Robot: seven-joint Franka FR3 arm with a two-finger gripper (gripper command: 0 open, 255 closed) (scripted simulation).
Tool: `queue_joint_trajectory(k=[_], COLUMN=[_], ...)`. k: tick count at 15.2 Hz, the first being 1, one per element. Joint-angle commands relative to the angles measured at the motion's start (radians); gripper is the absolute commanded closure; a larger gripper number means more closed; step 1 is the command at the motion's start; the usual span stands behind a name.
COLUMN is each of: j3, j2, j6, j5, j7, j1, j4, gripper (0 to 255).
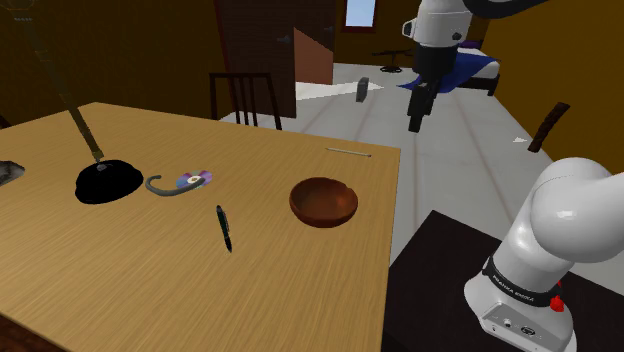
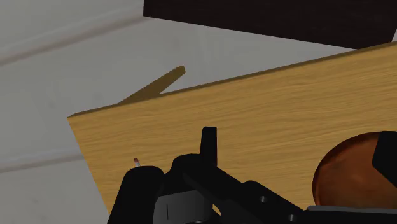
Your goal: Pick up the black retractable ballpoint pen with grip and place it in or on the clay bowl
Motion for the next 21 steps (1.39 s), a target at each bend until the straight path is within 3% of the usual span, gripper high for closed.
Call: queue_joint_trajectory(k=[1,12,21], j3=[0.000,0.251,0.432], j2=[0.000,0.227,0.530], j6=[0.000,0.067,0.149], j5=[0.000,0.201,0.251], j7=[0.000,0.428,0.779], j1=[0.000,0.010,-0.016], j4=[0.000,0.103,0.307], gripper=[0,0,0])
